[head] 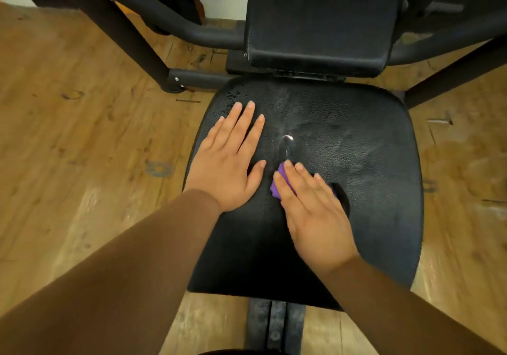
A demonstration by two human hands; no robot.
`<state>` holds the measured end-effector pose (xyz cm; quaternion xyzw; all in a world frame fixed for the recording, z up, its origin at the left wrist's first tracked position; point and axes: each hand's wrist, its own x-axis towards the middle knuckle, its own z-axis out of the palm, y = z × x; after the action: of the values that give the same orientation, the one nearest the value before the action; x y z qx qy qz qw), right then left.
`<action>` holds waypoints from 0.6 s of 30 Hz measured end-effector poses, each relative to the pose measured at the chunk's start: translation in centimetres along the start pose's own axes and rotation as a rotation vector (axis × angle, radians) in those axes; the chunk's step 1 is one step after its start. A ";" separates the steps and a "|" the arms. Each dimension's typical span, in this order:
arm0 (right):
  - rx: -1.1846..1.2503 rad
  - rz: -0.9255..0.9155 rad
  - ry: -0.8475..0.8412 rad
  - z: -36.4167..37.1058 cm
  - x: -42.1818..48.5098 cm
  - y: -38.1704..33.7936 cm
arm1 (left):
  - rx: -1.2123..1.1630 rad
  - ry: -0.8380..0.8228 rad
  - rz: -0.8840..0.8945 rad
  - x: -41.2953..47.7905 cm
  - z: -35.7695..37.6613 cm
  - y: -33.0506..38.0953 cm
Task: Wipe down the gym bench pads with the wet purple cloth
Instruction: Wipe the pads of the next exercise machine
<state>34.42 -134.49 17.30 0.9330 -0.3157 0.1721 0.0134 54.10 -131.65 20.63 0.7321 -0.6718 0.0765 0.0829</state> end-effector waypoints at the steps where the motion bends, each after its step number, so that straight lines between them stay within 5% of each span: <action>1: -0.009 -0.038 -0.031 -0.1 -0.9 0.0 | -0.004 0.007 -0.001 0.0 0.0 0.0; 4: -0.027 -0.100 -0.042 -0.5 0.0 0.6 | -0.012 0.027 -0.003 0.1 0.2 -0.1; 9: 0.000 0.054 -0.001 -0.7 7.0 1.2 | -0.007 0.026 -0.010 0.2 0.2 -0.1; 18: -0.018 -0.051 -0.095 -1.1 2.4 1.6 | 0.003 0.016 -0.001 0.4 0.1 -0.1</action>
<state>34.90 -137.00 19.01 0.9477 -0.2938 0.1246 0.0112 54.25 -132.09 20.59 0.7320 -0.6705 0.0832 0.0872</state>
